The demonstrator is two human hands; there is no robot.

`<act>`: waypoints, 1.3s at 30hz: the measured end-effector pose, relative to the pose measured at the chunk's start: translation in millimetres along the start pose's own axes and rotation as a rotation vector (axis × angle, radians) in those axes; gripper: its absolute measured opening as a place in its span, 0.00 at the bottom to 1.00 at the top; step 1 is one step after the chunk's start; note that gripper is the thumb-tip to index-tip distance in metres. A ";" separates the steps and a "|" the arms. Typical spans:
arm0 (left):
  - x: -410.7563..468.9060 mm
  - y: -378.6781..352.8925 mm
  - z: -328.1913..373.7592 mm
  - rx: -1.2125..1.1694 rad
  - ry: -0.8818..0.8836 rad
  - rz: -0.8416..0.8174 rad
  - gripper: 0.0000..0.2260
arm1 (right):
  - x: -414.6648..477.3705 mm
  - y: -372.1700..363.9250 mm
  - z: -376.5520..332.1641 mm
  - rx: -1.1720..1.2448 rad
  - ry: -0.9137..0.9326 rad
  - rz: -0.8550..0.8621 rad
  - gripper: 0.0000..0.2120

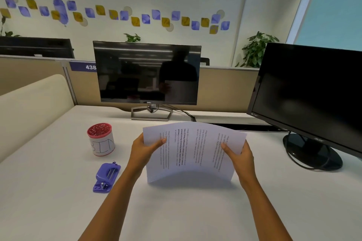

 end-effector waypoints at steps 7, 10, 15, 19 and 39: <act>-4.7 -7.3 0.8 -0.080 -0.007 0.111 0.04 | 7.8 3.5 3.1 0.031 -0.002 0.145 0.24; -10.7 -12.7 -1.2 -0.286 0.132 0.244 0.03 | 9.1 1.8 11.7 0.110 -0.116 0.203 0.30; -22.2 -23.1 -0.3 -0.535 0.255 0.327 0.12 | -4.1 -18.6 19.6 0.404 -0.409 -0.060 0.27; -32.3 -32.5 0.3 -0.647 0.275 0.359 0.12 | -24.5 -41.0 14.7 0.542 -0.420 -0.177 0.15; -37.0 27.0 13.9 -0.207 0.306 0.046 0.13 | -45.1 -28.5 -6.2 0.006 -0.082 -0.332 0.19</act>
Point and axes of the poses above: each hand's wrist, its own x-axis towards the middle knuckle, its own y-axis out of the back of the hand, z = x × y, the point moved 1 cm from there along x, towards the middle knuckle, and after that the axes turned 10 degrees about -y, right-handed, at the moved point
